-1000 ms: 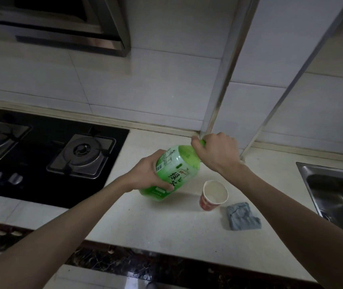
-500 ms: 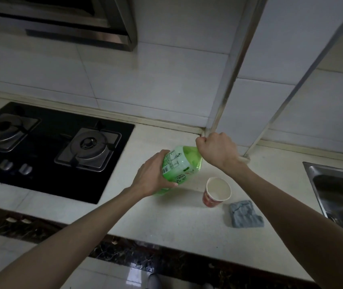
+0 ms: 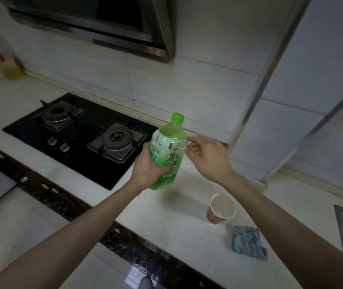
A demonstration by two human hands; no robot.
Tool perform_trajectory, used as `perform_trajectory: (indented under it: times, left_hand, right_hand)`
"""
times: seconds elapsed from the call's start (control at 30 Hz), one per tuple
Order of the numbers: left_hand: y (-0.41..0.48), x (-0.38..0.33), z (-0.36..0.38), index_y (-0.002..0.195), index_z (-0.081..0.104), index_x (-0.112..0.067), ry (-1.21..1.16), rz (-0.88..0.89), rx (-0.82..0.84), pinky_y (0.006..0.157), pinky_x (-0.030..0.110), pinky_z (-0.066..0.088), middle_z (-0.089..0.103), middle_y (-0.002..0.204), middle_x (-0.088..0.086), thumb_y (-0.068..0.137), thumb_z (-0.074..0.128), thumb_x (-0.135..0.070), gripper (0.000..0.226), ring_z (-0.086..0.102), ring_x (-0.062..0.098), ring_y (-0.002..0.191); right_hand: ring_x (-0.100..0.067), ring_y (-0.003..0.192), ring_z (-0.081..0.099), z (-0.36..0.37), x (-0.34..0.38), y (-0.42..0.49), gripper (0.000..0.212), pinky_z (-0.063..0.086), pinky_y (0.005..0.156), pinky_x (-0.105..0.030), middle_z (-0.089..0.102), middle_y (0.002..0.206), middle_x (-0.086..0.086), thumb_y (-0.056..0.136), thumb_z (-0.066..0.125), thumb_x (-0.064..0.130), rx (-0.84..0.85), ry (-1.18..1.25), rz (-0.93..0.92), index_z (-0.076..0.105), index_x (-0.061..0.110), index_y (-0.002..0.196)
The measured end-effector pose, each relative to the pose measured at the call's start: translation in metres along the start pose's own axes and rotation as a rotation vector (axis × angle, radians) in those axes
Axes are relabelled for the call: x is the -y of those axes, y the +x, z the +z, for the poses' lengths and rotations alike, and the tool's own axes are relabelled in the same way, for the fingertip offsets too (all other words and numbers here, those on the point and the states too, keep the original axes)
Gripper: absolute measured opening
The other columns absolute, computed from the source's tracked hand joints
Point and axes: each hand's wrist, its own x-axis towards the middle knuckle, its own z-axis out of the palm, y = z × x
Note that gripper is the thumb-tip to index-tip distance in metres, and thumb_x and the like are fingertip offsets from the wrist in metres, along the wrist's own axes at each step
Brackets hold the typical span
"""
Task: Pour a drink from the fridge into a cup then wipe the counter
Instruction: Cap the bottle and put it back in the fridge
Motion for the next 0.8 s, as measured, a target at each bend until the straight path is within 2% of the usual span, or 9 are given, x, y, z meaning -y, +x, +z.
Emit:
perform_trajectory:
  times: [0.13, 0.27, 0.4, 0.5, 0.67, 0.8]
  left_hand:
    - [-0.018, -0.004, -0.002, 0.125, 0.045, -0.018, -0.087, -0.108, -0.164, 0.088, 0.032, 0.052, 0.062, 0.108, -0.008, 0.056, 0.095, -0.030, 0.085, 0.061, 0.015, 0.104]
    - [-0.039, -0.008, -0.014, 0.121, 0.044, -0.021, -0.095, -0.158, -0.272, 0.090, 0.035, 0.054, 0.060, 0.104, -0.011, 0.057, 0.095, -0.032, 0.082, 0.061, 0.015, 0.104]
    - [-0.061, -0.005, -0.041, 0.123, 0.042, -0.020, -0.088, -0.193, -0.366, 0.085, 0.028, 0.051, 0.060, 0.106, -0.010, 0.059, 0.094, -0.029, 0.083, 0.059, 0.013, 0.104]
    - [-0.078, 0.001, -0.067, 0.126, 0.042, -0.019, -0.075, -0.221, -0.436, 0.088, 0.031, 0.052, 0.062, 0.113, -0.006, 0.059, 0.094, -0.030, 0.085, 0.060, 0.015, 0.106]
    - [-0.111, 0.018, -0.114, 0.127, 0.044, -0.017, -0.062, -0.253, -0.537, 0.094, 0.042, 0.054, 0.063, 0.111, -0.006, 0.058, 0.094, -0.031, 0.086, 0.061, 0.015, 0.106]
    - [-0.130, 0.035, -0.149, 0.123, 0.044, -0.018, -0.089, -0.261, -0.588, 0.094, 0.043, 0.055, 0.063, 0.111, -0.005, 0.058, 0.094, -0.031, 0.083, 0.062, 0.016, 0.107]
  right_hand:
    - [-0.009, 0.092, 0.064, 0.011, 0.005, -0.007, 0.039, 0.049, 0.085, -0.019, 0.068, 0.109, 0.003, 0.090, 0.058, 0.019, 0.074, 0.197, -0.004, 0.058, 0.015, 0.128]
    - [-0.005, 0.092, 0.064, 0.022, 0.011, -0.009, 0.039, 0.045, 0.078, -0.006, 0.066, 0.113, 0.003, 0.089, 0.059, 0.014, 0.177, 0.260, -0.077, 0.058, 0.016, 0.128]
    - [0.001, 0.093, 0.063, 0.037, 0.034, -0.013, 0.040, 0.048, 0.081, -0.007, 0.065, 0.113, 0.009, 0.090, 0.057, 0.012, 0.265, 0.322, -0.169, 0.057, 0.019, 0.130]
    - [0.002, 0.093, 0.063, 0.053, 0.057, -0.018, 0.041, 0.045, 0.077, -0.003, 0.066, 0.113, 0.009, 0.091, 0.057, 0.010, 0.324, 0.373, -0.242, 0.056, 0.019, 0.131]
    - [0.004, 0.088, 0.065, 0.086, 0.101, -0.027, 0.043, 0.048, 0.075, -0.006, 0.069, 0.103, 0.005, 0.092, 0.059, 0.008, 0.424, 0.432, -0.300, 0.054, 0.016, 0.133]
    - [0.000, 0.092, 0.066, 0.110, 0.134, -0.032, 0.044, 0.053, 0.083, -0.015, 0.069, 0.106, 0.004, 0.091, 0.058, 0.010, 0.451, 0.434, -0.360, 0.053, 0.016, 0.134]
